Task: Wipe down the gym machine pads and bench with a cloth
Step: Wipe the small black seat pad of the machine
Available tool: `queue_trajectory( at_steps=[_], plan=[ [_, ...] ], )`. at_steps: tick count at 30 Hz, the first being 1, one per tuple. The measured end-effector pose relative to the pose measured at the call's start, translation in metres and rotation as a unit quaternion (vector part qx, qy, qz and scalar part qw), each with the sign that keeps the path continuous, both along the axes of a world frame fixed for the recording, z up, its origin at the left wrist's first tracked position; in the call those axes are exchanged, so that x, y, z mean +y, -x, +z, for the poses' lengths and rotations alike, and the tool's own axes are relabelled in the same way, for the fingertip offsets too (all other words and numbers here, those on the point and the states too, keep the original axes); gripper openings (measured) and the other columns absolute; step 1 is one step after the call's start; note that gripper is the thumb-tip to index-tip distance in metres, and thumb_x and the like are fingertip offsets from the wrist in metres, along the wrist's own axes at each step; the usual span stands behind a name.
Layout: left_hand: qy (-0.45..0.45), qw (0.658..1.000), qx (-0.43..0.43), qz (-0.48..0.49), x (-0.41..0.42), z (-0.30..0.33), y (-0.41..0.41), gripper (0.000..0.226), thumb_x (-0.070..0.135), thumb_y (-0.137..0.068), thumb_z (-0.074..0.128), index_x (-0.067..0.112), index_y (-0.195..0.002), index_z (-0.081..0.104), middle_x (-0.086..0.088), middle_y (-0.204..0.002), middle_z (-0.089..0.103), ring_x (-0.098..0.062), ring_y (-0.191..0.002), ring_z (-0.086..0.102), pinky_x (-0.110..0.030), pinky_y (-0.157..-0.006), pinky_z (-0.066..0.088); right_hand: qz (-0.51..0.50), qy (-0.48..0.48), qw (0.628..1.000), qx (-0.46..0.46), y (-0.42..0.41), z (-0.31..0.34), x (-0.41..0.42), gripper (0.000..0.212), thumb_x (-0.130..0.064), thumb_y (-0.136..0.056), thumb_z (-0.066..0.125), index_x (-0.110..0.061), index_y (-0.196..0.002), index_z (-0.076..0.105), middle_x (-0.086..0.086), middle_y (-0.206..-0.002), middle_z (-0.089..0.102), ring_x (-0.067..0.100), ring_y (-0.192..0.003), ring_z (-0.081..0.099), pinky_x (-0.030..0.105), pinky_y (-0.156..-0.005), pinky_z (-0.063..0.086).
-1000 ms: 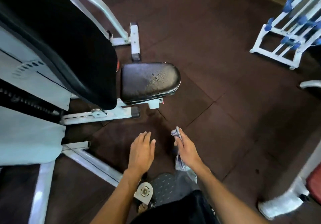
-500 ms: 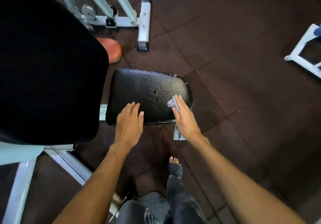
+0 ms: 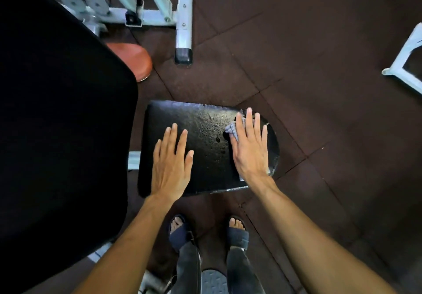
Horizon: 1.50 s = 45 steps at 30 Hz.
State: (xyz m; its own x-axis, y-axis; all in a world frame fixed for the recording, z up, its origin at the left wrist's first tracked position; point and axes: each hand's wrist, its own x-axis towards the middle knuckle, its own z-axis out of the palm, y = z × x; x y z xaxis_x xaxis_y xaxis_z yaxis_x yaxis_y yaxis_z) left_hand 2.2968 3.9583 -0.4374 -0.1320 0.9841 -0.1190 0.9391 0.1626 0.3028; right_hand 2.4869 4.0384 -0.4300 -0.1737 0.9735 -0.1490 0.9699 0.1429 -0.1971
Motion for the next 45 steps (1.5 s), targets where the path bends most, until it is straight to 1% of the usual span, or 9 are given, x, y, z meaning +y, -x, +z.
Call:
queue_trajectory(
  at_steps=[10,13,17,23,27,31,35,39,45],
  plan=[
    [-0.036,0.999,0.021,-0.003,0.0,-0.025,0.009,0.053,0.032,-0.105,0.027,0.018,-0.156,0.026,-0.006,-0.167,0.015,-0.02,-0.155,0.013,-0.045,-0.124,0.021,0.208,0.03,0.976,-0.05,-0.015,0.001,-0.057,0.071,-0.03,-0.095,0.046,-0.016,-0.154,0.009,0.007,-0.164,0.003,0.026,-0.151,0.001,0.045,-0.122,0.012],
    [-0.035,0.999,0.021,0.01,0.002,-0.025,0.006,0.053,0.033,-0.105,0.025,0.018,-0.156,0.026,-0.005,-0.167,0.015,-0.02,-0.155,0.013,-0.045,-0.124,0.02,0.121,0.007,0.987,-0.109,-0.042,0.0,-0.02,0.064,-0.027,-0.097,0.037,-0.012,-0.154,0.011,0.012,-0.163,0.006,0.03,-0.15,0.006,0.05,-0.121,0.018],
    [-0.043,0.999,0.023,0.013,0.003,-0.027,0.006,0.052,0.033,-0.106,0.024,0.019,-0.155,0.027,-0.005,-0.166,0.017,-0.02,-0.154,0.015,-0.044,-0.124,0.019,-0.025,-0.008,0.999,-0.022,0.019,-0.004,0.044,0.054,-0.025,-0.102,0.029,-0.008,-0.152,0.018,0.016,-0.161,0.013,0.035,-0.149,0.012,0.049,-0.121,0.017],
    [-0.068,0.998,-0.002,0.009,0.0,-0.026,0.009,0.049,0.028,-0.106,0.026,0.018,-0.154,0.032,-0.005,-0.165,0.021,-0.02,-0.153,0.018,-0.044,-0.123,0.022,0.261,0.031,0.965,-0.009,-0.004,0.004,-0.059,0.07,-0.026,-0.095,0.047,-0.015,-0.154,0.011,0.008,-0.164,0.004,0.026,-0.151,0.001,0.044,-0.122,0.012],
    [-0.062,0.998,0.014,0.019,0.001,-0.027,0.006,0.05,0.03,-0.106,0.025,0.018,-0.154,0.031,-0.005,-0.166,0.02,-0.02,-0.154,0.017,-0.043,-0.124,0.02,0.106,0.012,0.99,-0.09,-0.062,0.006,-0.015,0.066,-0.022,-0.095,0.048,-0.011,-0.153,0.017,0.012,-0.162,0.011,0.031,-0.15,0.011,0.052,-0.119,0.022],
    [-0.051,0.998,0.017,0.021,0.002,-0.028,0.005,0.05,0.031,-0.106,0.023,0.019,-0.154,0.03,-0.005,-0.166,0.019,-0.02,-0.154,0.017,-0.044,-0.124,0.019,-0.002,-0.015,0.999,-0.029,0.013,-0.002,0.049,0.055,-0.026,-0.101,0.033,-0.008,-0.152,0.02,0.016,-0.161,0.015,0.035,-0.149,0.012,0.05,-0.12,0.018],
    [-0.067,0.998,0.002,0.013,0.001,-0.026,0.008,0.049,0.028,-0.106,0.023,0.018,-0.154,0.032,-0.005,-0.165,0.021,-0.02,-0.153,0.019,-0.044,-0.123,0.022,0.167,0.0,0.986,-0.015,0.05,-0.008,-0.015,0.062,-0.029,-0.1,0.034,-0.01,-0.154,0.009,0.012,-0.163,0.003,0.03,-0.151,0.0,0.047,-0.122,0.015],
    [-0.073,0.997,-0.01,0.019,0.001,-0.025,0.008,0.049,0.028,-0.106,0.023,0.018,-0.153,0.034,-0.004,-0.165,0.022,-0.019,-0.153,0.019,-0.044,-0.123,0.022,0.298,0.04,0.953,-0.022,-0.032,0.006,-0.074,0.072,-0.032,-0.095,0.044,-0.018,-0.155,0.006,0.003,-0.164,-0.001,0.023,-0.151,-0.001,0.044,-0.121,0.01],
    [-0.064,0.998,0.008,0.025,0.003,-0.027,0.005,0.049,0.03,-0.107,0.021,0.019,-0.154,0.032,-0.004,-0.165,0.021,-0.02,-0.153,0.018,-0.041,-0.124,0.017,0.037,-0.02,0.998,-0.056,-0.02,-0.001,0.035,0.057,-0.028,-0.1,0.031,-0.009,-0.152,0.019,0.014,-0.162,0.014,0.033,-0.149,0.013,0.052,-0.12,0.018]
  ],
)
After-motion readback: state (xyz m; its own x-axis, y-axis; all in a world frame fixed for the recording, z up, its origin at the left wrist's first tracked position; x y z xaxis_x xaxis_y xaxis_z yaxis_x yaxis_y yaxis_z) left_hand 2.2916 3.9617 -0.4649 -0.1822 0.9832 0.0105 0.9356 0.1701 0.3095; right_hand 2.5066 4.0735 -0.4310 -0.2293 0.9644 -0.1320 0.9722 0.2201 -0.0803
